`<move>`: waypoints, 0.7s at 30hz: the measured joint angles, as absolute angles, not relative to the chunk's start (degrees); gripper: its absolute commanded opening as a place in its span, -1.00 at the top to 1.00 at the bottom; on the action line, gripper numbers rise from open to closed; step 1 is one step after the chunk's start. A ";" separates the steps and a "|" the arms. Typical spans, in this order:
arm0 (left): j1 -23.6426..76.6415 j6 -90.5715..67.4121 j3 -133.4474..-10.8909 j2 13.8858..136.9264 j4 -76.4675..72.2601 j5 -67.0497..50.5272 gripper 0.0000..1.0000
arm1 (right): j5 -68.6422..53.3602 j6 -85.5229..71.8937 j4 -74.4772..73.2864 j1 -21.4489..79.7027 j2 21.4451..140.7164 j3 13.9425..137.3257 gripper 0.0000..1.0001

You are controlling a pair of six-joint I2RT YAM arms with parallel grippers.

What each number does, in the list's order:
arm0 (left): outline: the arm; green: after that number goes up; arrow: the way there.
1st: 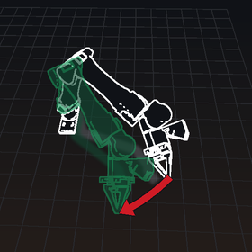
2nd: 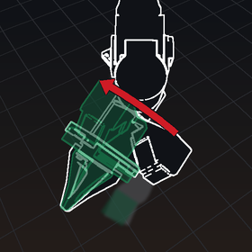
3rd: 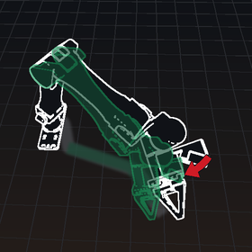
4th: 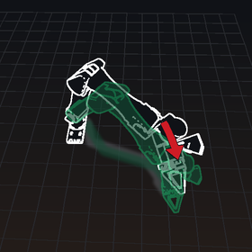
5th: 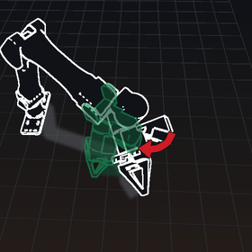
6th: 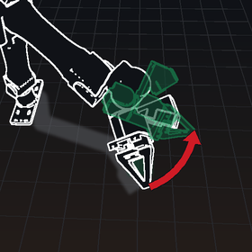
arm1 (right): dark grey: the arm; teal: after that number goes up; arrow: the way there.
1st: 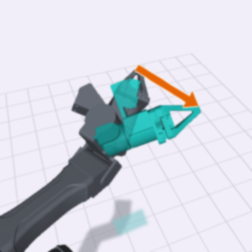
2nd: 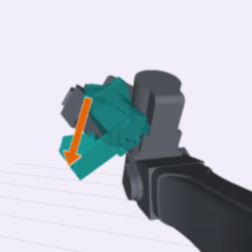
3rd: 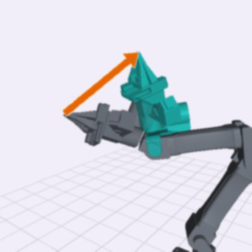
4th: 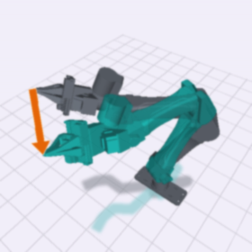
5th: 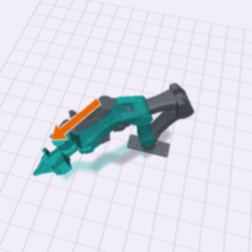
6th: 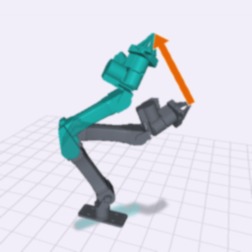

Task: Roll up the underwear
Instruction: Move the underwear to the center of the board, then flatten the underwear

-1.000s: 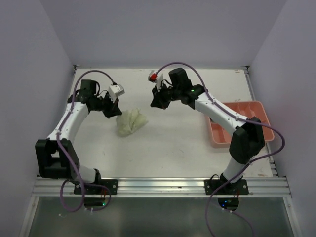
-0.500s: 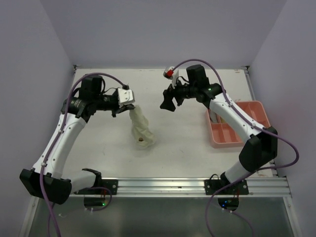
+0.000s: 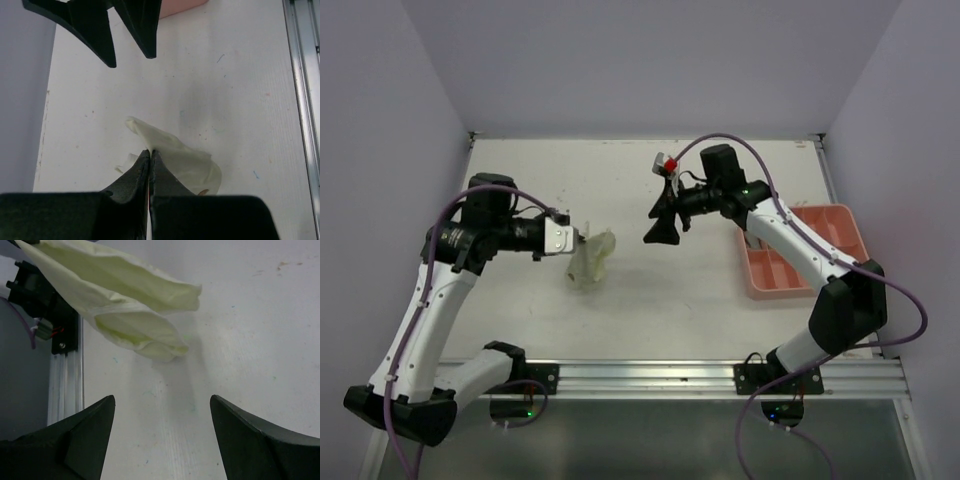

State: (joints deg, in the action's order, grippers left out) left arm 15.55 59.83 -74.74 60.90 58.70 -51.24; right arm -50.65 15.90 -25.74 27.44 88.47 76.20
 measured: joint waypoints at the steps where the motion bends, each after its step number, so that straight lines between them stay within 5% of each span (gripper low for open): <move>1: 15.57 61.71 -73.30 59.59 58.87 -51.18 1.00 | -51.83 16.38 -25.69 27.99 88.51 76.16 -0.63; 18: 15.75 75.77 -68.95 57.98 59.18 -51.22 1.00 | -50.33 40.66 -35.55 42.76 100.12 92.86 -0.61; 19: 15.77 75.83 -68.73 57.87 58.94 -51.22 1.00 | -50.22 42.28 -36.71 43.79 100.66 93.32 -0.56; 21: 15.79 75.72 -68.20 57.49 58.04 -51.20 1.00 | -50.17 44.88 -38.19 45.54 101.34 93.69 0.11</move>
State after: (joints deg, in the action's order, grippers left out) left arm 15.79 75.72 -68.20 57.49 58.04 -51.20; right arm -50.17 44.88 -38.20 45.54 101.34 93.69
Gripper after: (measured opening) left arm 0.009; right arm 0.699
